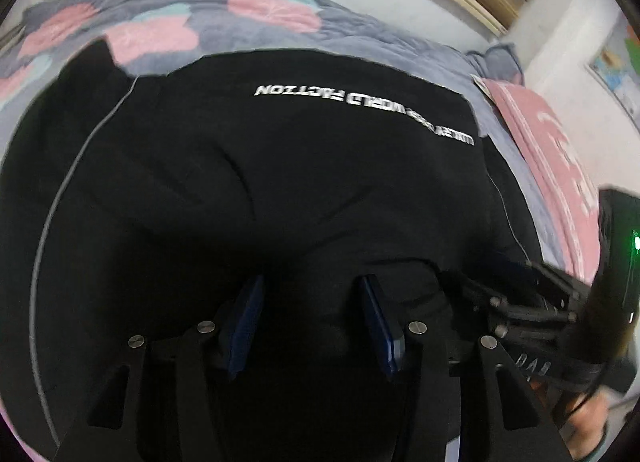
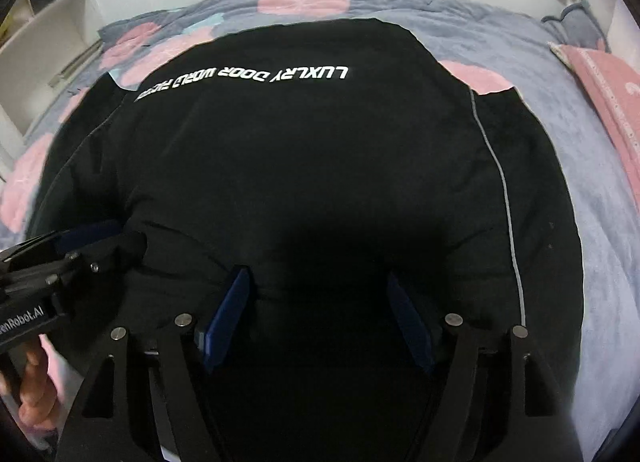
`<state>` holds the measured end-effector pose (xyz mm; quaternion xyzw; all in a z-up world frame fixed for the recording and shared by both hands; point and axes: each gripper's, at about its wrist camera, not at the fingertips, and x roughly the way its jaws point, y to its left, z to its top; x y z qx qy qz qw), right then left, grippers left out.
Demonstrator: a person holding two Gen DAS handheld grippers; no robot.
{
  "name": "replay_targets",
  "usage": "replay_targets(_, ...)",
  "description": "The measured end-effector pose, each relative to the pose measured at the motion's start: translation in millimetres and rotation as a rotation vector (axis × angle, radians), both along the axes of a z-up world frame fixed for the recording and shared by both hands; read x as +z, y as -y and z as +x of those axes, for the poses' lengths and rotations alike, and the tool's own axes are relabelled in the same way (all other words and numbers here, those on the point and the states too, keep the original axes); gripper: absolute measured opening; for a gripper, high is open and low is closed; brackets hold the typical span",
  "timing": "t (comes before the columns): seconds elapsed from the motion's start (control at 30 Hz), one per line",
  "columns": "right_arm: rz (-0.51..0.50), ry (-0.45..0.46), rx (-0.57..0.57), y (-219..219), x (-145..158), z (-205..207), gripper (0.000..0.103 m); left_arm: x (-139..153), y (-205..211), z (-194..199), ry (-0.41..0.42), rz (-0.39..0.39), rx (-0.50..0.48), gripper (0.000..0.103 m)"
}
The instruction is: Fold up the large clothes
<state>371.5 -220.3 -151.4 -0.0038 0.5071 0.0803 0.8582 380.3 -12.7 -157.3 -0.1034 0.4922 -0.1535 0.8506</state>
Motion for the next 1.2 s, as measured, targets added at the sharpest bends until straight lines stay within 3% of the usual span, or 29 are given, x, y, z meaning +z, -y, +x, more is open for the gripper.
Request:
replay_targets(0.2, 0.059, 0.022, -0.003, 11.0, 26.6, -19.0, 0.075, 24.0, -3.0, -27.1, 0.078, -0.039, -0.014, 0.051)
replay_targets(0.33, 0.083, 0.100, 0.037, 13.5, 52.7, -64.1, 0.075, 49.3, -15.3, -74.9, 0.134, -0.189, -0.058, 0.051)
replay_targets(0.43, 0.133, 0.024, 0.047, 9.0, 45.9, -81.1, 0.075, 49.6, -24.2, -94.8, 0.108, -0.333, -0.071, 0.053)
replay_targets(0.47, 0.136, -0.002, 0.045, 5.7, 39.6, -81.9, 0.075, 45.1, -25.9, -99.0, 0.108, -0.313, -0.038, 0.053)
replay_targets(0.53, 0.055, -0.008, 0.045, -2.7, 24.8, -79.2, 0.075, 29.8, -20.1, -93.3, 0.082, -0.163, 0.025, 0.052)
replay_targets(0.57, 0.035, -0.020, 0.047, -6.3, 14.4, -76.8, 0.076, 7.4, -18.9, -81.9, -0.002, -0.131, 0.046, 0.051)
replay_targets(0.67, 0.036, -0.041, 0.029, -10.8, -8.4, -69.2, 0.079, -18.1, -23.2, -65.9, -0.054, -0.168, 0.053, 0.052)
replay_targets(0.8, 0.000, -0.009, 0.005, -15.5, -11.0, -70.2, 0.079, -14.7, -17.1, -70.1, -0.024, -0.137, 0.052, 0.052)
replay_targets(0.93, 0.061, -0.007, 0.000, -4.5, -7.4, -82.0, 0.080, -2.5, -14.9, -92.4, 0.037, -0.121, 0.004, 0.053)
replay_targets(1.1, 0.147, -0.051, -0.019, 13.8, 19.9, -102.3, 0.082, 28.4, -25.4, -119.4, 0.079, -0.119, -0.019, 0.053)
replay_targets(1.2, 0.133, -0.011, -0.023, 19.0, 40.2, -121.2, 0.083, 53.5, -42.1, -136.7, 0.132, -0.085, -0.001, 0.053)
